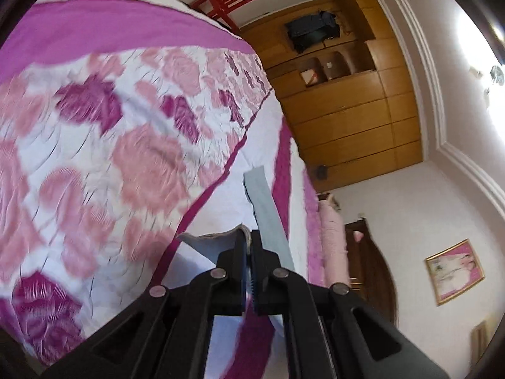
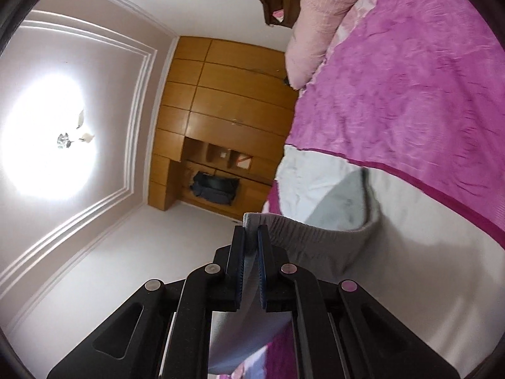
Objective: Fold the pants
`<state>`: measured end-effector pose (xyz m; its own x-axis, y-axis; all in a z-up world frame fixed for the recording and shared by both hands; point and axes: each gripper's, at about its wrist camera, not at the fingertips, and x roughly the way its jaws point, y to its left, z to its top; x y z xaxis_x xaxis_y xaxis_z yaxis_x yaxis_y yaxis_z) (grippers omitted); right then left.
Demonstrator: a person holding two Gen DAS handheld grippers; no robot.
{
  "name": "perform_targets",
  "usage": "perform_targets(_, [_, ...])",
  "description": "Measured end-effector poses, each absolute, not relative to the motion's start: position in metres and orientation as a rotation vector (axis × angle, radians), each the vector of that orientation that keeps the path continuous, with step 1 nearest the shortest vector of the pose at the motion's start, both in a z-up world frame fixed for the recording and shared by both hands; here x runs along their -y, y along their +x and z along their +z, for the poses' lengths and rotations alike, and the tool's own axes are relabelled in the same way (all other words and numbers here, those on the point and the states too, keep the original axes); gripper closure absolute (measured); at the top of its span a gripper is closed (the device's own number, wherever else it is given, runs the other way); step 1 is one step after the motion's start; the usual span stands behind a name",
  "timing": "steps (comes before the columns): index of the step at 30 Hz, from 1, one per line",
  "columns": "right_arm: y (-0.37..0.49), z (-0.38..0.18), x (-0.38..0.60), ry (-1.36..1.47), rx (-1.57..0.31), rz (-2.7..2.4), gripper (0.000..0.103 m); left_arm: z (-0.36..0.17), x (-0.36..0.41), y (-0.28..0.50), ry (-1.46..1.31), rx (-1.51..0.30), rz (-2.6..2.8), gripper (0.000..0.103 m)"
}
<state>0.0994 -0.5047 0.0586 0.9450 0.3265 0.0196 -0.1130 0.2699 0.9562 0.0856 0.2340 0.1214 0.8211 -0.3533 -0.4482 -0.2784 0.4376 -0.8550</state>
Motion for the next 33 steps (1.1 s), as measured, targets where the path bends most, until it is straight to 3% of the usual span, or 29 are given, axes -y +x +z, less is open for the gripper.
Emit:
perform_targets(7, [0.150,0.074,0.517,1.195,-0.195,0.275,0.095,0.145,-0.220,0.168,-1.032,-0.693,0.030,0.101])
perform_targets(14, [0.188,0.034,0.515,1.290,-0.257,0.143,0.095,0.147,-0.209,0.256,-1.069,-0.740,0.071,0.101])
perform_targets(19, [0.207,0.020,0.525,1.269,-0.349,0.028,0.095,0.155,-0.180,0.320,-0.880,-0.816,0.140,0.101])
perform_targets(33, [0.267,-0.026,0.556,1.357,-0.495,-0.048,0.094,0.119,-0.132,0.435,-0.783,-0.868,0.200,0.101])
